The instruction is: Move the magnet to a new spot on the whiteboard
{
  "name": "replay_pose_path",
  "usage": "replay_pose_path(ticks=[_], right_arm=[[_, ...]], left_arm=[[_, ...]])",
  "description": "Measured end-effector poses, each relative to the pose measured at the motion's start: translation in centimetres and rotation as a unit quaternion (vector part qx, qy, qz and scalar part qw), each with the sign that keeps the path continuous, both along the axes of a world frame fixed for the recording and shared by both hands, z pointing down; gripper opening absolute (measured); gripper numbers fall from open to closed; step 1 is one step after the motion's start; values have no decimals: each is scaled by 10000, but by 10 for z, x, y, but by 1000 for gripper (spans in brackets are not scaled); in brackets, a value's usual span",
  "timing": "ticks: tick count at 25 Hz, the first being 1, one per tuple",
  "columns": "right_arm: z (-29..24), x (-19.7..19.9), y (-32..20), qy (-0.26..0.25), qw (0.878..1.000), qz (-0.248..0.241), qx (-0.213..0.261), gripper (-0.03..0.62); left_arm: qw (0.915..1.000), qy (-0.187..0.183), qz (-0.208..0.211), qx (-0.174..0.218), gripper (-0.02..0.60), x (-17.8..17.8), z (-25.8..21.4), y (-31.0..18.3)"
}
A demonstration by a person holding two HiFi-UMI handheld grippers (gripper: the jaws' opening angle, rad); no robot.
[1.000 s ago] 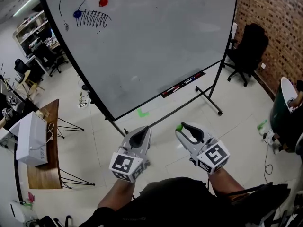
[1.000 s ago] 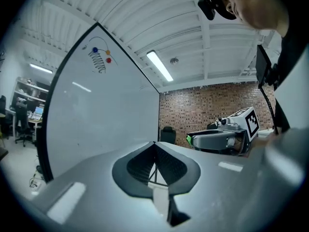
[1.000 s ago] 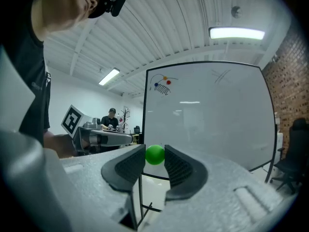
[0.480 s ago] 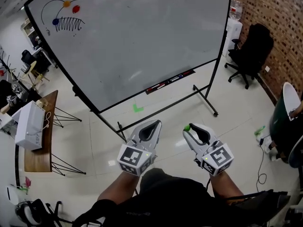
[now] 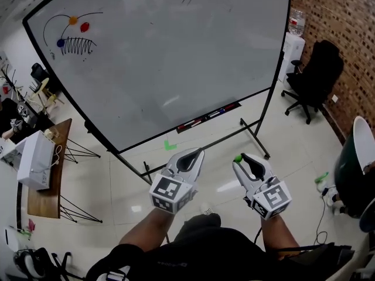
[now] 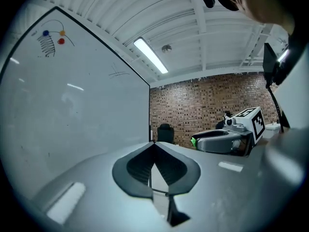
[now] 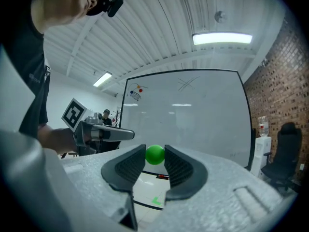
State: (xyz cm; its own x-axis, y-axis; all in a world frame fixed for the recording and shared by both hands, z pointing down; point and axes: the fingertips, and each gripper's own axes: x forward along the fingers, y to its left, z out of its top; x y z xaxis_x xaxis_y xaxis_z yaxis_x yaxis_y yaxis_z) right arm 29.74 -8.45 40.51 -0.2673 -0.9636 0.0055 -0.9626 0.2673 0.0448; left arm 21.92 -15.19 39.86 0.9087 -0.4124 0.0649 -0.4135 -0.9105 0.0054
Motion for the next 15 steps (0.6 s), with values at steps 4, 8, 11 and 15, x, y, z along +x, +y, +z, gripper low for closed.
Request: replay_pose_path(ticks=[4,8,11,15], right_arm=[[-23,33,-53,115,9998,-141,113,107],[-59,63,-115,401,9983,-278,317,107],[-96,81,-162,608,9961,-375,510,107],[-135,104,-217,806,9932,-366,760,107]], left_arm=[[9999,77,-108,8,15,23,-2,-42],[9993,203,-311,-9,15,38,-4,-91],[9988,266,-418,-69,15,49,-6,-121],[9984,304,-469,-67,15,68,-5,-151]])
